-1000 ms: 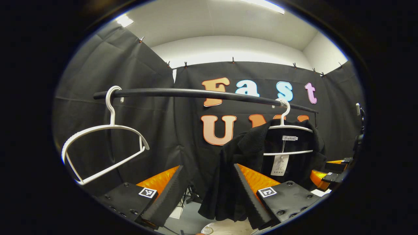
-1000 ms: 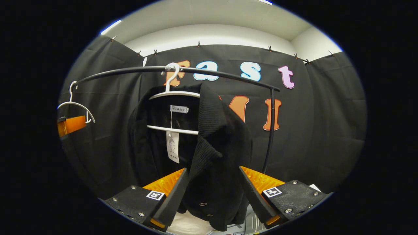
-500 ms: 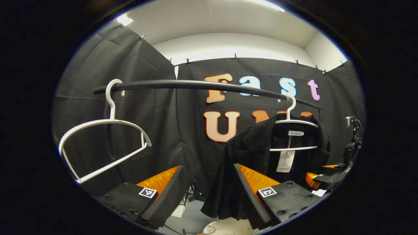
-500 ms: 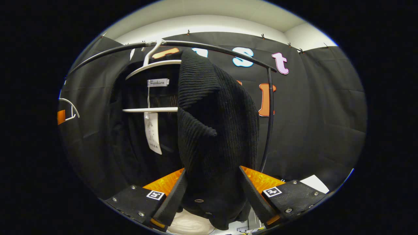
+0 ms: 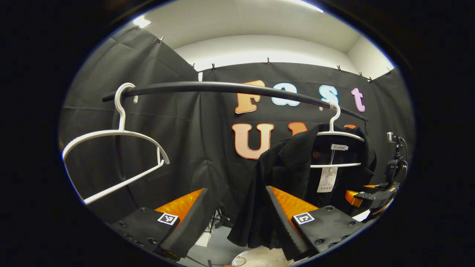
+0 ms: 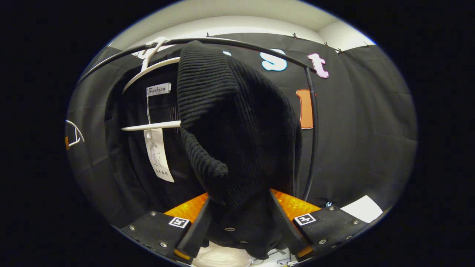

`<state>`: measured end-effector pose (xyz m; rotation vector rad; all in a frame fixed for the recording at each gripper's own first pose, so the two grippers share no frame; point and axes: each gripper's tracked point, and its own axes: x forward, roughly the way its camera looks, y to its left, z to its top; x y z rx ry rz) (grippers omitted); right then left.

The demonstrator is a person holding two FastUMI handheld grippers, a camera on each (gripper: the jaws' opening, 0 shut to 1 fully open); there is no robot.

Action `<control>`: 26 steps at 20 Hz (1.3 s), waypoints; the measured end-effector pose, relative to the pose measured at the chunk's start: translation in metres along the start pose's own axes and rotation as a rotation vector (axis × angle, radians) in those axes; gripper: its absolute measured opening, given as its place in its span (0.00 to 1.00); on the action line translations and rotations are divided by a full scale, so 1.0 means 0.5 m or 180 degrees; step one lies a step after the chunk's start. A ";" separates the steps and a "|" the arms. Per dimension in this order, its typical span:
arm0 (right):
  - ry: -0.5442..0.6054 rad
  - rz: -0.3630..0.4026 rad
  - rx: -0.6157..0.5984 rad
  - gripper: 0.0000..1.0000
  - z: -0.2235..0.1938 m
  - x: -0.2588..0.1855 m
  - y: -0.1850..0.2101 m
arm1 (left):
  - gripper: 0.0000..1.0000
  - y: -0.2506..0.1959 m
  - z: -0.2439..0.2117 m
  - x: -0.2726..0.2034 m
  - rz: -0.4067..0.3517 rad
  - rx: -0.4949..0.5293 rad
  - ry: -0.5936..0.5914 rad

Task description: Grasp the clothes on the hanger with both hands and then place them into the laundry hamper below.

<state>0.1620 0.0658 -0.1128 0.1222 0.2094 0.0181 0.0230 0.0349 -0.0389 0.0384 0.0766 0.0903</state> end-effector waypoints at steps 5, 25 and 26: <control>-0.0010 0.0030 0.0079 0.44 0.000 0.026 0.000 | 0.93 -0.007 -0.019 0.022 -0.0030 -0.0013 0.0068; 0.0032 0.0215 -0.0136 0.05 0.006 -0.055 -0.015 | 0.97 -0.217 -0.184 0.185 -0.0926 -0.0316 0.0447; 0.0034 0.0217 -0.0136 0.05 0.007 -0.059 -0.017 | 1.00 -0.229 -0.188 0.197 -0.0963 -0.0302 0.0414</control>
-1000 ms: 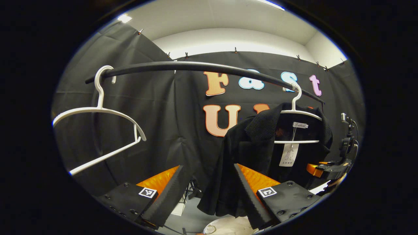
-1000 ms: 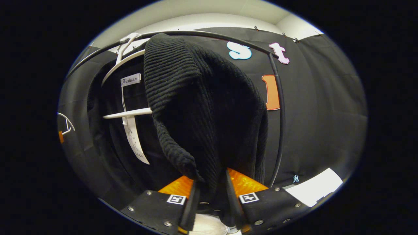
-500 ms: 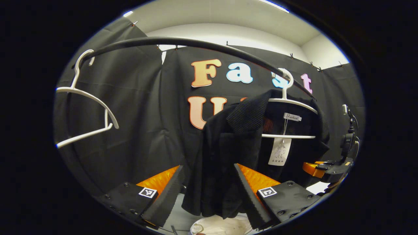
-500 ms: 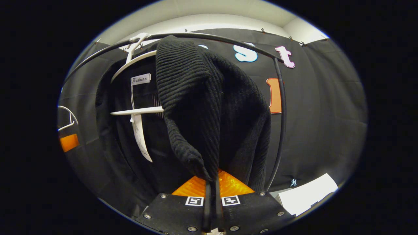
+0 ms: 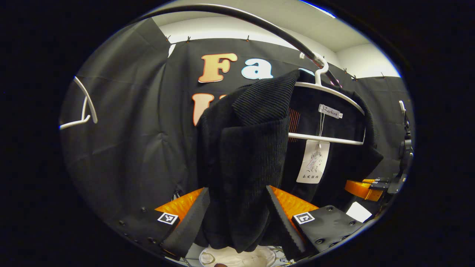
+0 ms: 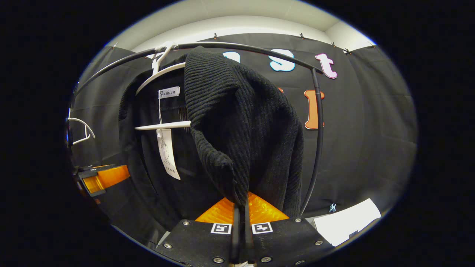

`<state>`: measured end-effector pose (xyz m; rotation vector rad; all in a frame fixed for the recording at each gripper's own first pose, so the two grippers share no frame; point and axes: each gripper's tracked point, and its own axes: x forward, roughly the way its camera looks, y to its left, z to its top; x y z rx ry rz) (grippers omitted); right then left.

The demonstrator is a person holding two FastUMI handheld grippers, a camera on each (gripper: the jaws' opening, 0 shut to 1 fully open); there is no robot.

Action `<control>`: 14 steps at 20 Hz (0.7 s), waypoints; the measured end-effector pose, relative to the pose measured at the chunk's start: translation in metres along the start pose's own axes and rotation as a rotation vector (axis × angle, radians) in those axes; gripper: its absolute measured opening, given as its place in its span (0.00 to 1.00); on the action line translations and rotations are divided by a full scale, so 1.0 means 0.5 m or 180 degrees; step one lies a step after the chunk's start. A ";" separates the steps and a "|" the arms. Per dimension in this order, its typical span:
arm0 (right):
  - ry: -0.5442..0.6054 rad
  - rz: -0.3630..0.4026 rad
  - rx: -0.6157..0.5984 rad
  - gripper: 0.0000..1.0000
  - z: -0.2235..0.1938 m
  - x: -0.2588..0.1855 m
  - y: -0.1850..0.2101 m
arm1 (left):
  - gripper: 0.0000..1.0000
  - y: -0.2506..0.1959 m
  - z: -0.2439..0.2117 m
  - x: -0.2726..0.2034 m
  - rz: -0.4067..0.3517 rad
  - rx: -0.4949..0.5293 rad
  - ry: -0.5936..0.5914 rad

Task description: Grasp the clothes on the hanger with both hands and then place them into the laundry hamper below.

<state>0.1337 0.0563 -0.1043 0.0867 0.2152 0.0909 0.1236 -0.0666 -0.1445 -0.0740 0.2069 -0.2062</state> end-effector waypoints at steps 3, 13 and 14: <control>-0.0006 0.0005 -0.0005 0.05 0.004 -0.014 0.001 | 0.97 -0.004 -0.009 0.035 0.0009 0.0074 -0.0023; -0.0186 0.0021 0.0053 0.05 0.062 -0.099 -0.027 | 0.24 0.036 0.005 0.061 0.0134 0.0035 0.0022; -0.0208 0.0023 0.0094 0.05 0.073 -0.106 -0.033 | 0.11 0.033 0.006 0.063 0.0100 0.0036 0.0042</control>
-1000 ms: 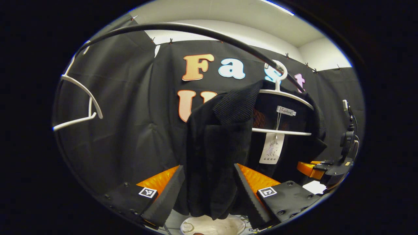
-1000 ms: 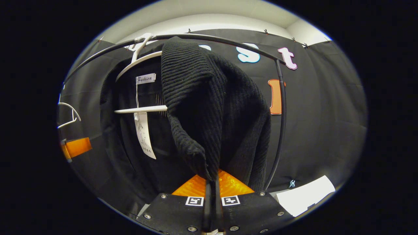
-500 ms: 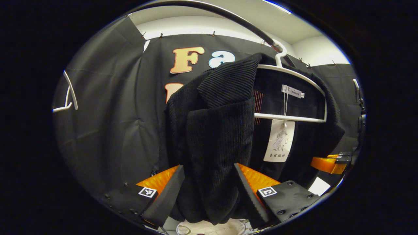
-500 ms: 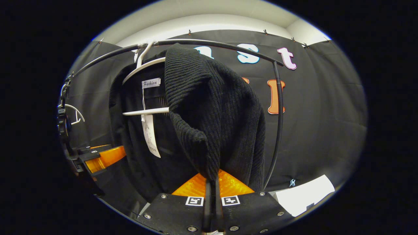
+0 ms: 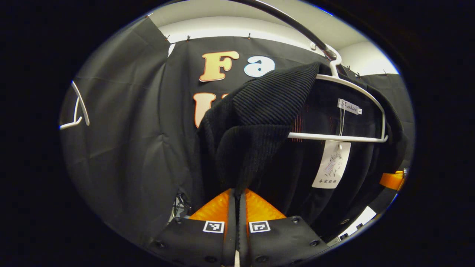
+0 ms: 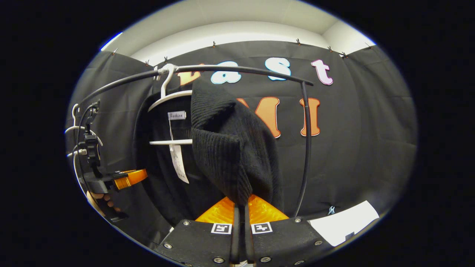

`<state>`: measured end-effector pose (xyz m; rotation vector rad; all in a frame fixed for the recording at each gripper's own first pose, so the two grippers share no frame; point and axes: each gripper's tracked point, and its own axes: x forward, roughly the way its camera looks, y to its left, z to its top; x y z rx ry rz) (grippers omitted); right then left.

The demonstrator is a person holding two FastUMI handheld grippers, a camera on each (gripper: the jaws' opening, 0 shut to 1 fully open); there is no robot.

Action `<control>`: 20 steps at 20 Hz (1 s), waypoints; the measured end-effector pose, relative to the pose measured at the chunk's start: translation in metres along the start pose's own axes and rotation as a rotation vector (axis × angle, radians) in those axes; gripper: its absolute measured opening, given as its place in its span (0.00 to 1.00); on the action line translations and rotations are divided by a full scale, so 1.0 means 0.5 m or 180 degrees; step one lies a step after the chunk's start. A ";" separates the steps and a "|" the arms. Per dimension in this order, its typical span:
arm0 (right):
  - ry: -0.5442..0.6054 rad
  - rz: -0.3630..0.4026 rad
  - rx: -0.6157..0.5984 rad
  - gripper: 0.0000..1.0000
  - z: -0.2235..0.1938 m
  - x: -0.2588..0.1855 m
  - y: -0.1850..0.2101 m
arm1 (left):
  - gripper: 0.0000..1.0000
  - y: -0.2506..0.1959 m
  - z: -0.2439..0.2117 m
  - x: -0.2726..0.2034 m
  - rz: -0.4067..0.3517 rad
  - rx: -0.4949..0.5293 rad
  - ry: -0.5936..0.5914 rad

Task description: Grasp the clothes on the hanger with both hands and then place them into the laundry hamper below.

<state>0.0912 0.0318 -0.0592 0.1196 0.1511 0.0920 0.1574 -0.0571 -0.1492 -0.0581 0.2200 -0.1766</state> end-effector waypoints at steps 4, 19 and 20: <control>-0.0142 -0.0076 0.0180 0.05 0.054 -0.021 -0.043 | 0.12 0.034 0.027 -0.005 0.0130 0.0156 -0.0015; -0.0435 -0.0556 0.0544 0.05 0.177 0.075 -0.259 | 0.14 0.155 0.158 -0.041 0.0640 0.0332 -0.0332; -0.0395 -0.0547 0.0543 0.05 0.170 0.093 -0.266 | 0.11 0.158 0.164 -0.045 0.0661 0.0336 -0.0340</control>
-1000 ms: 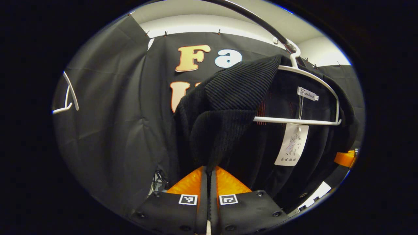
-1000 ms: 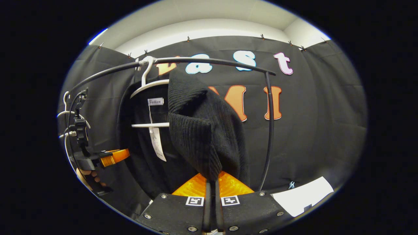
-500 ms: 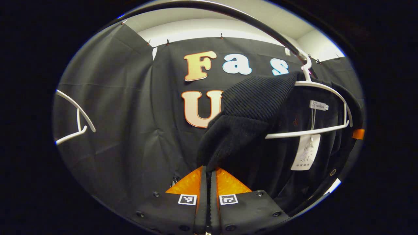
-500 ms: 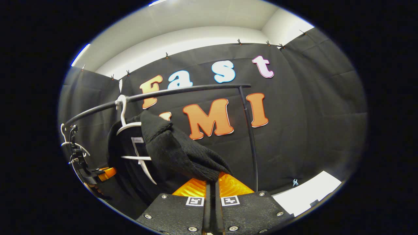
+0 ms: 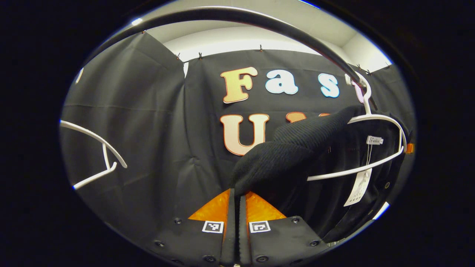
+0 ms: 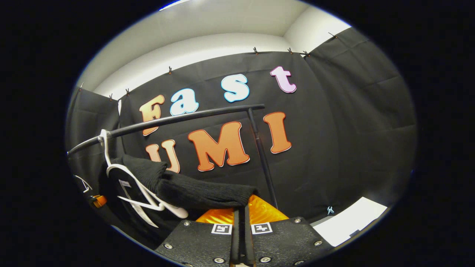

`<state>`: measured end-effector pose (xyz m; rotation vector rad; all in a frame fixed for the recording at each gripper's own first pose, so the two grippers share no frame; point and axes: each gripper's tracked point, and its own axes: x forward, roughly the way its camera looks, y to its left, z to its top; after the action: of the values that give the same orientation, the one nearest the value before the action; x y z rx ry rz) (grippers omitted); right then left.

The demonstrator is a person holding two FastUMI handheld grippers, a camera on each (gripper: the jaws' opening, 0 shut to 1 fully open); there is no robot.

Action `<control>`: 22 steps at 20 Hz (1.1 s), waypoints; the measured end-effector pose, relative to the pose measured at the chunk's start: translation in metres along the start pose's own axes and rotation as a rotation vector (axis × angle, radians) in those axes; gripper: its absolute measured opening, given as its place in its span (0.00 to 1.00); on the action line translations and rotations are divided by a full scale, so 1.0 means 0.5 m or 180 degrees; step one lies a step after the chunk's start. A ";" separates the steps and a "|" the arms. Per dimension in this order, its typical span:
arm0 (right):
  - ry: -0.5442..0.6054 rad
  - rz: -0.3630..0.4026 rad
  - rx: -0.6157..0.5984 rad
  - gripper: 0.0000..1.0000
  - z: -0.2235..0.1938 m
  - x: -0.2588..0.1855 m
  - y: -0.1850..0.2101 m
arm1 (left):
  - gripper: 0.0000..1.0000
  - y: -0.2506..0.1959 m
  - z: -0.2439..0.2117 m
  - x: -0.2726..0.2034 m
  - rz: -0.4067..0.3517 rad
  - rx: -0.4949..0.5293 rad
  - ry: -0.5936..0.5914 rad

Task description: Grasp the clothes on the hanger with both hands and then place them into the laundry hamper below.

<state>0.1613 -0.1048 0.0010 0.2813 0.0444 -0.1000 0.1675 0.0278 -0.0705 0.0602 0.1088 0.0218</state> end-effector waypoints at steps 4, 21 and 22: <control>0.0212 0.0094 0.0000 0.05 -0.062 0.054 0.006 | 0.11 0.031 0.020 -0.003 0.0097 -0.0015 -0.0014; 0.1193 0.0479 0.0618 0.05 -0.426 0.059 0.108 | 0.12 0.126 -0.097 -0.041 0.0385 -0.0167 0.0272; 0.1247 0.0485 0.0608 0.05 -0.446 0.054 0.112 | 0.12 0.132 -0.116 -0.041 0.0419 -0.0147 0.0308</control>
<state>0.1873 0.0087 -0.1993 0.4910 0.4033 0.1044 0.1398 0.0967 -0.1220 0.0200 0.2008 0.1587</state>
